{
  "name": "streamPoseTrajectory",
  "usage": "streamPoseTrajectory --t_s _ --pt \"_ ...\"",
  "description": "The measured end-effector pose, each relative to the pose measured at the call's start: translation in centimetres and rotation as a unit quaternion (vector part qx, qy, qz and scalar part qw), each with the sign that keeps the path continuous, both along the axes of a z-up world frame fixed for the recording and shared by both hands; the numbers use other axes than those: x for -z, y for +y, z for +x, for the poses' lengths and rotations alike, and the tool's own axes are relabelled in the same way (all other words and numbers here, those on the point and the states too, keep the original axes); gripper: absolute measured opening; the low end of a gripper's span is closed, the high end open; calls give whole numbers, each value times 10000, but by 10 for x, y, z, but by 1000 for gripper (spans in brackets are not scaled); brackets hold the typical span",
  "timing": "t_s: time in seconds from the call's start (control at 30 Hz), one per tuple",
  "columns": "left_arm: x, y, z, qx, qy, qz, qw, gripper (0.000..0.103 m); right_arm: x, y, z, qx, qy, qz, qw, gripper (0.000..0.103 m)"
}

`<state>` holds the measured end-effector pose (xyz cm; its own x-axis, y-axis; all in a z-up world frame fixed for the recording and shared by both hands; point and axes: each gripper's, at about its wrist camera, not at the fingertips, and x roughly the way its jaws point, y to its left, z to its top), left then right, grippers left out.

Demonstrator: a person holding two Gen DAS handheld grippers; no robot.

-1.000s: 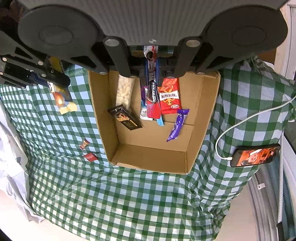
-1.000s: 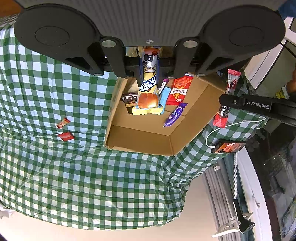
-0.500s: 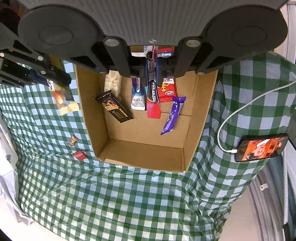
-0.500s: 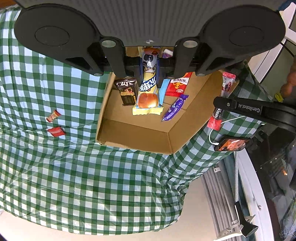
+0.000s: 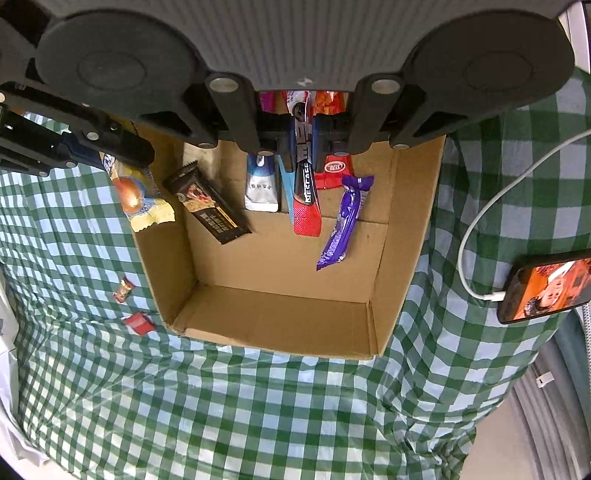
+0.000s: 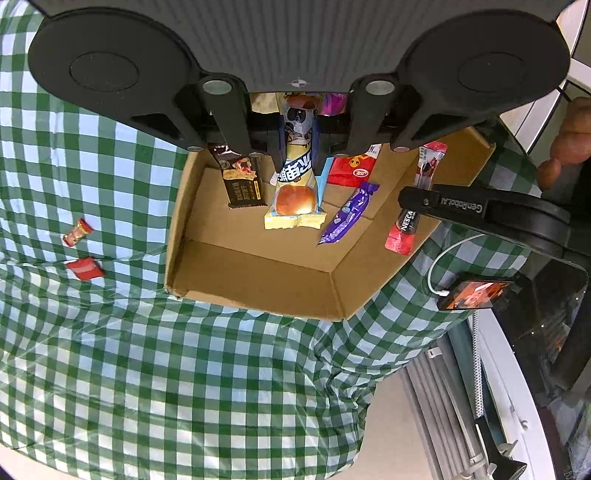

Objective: Organize snacks

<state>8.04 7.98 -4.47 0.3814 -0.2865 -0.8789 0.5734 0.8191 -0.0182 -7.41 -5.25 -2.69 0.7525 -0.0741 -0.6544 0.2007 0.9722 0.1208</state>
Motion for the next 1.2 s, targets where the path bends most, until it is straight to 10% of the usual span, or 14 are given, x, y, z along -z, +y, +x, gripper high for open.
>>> streamPoseTrajectory --t_s 0.23,0.3,0.37,0.43,1.2 --pt "17 -9 16 -51 21 152 9999 15 15 -7 22 -2 122 82 9999 15" --pt "22 -11 21 -89 116 232 9996 82 18 -10 27 22 143 99 9998 17" --pt "24 -10 24 -337 23 308 9990 102 21 -14 30 114 152 148 9997 37" --pt "22 -6 22 -461 -145 327 9983 103 20 -16 30 299 133 139 9994 78" --pt "-24 42 -88 -193 -478 522 9973 103 -6 35 -76 239 -48 23 9997 96"
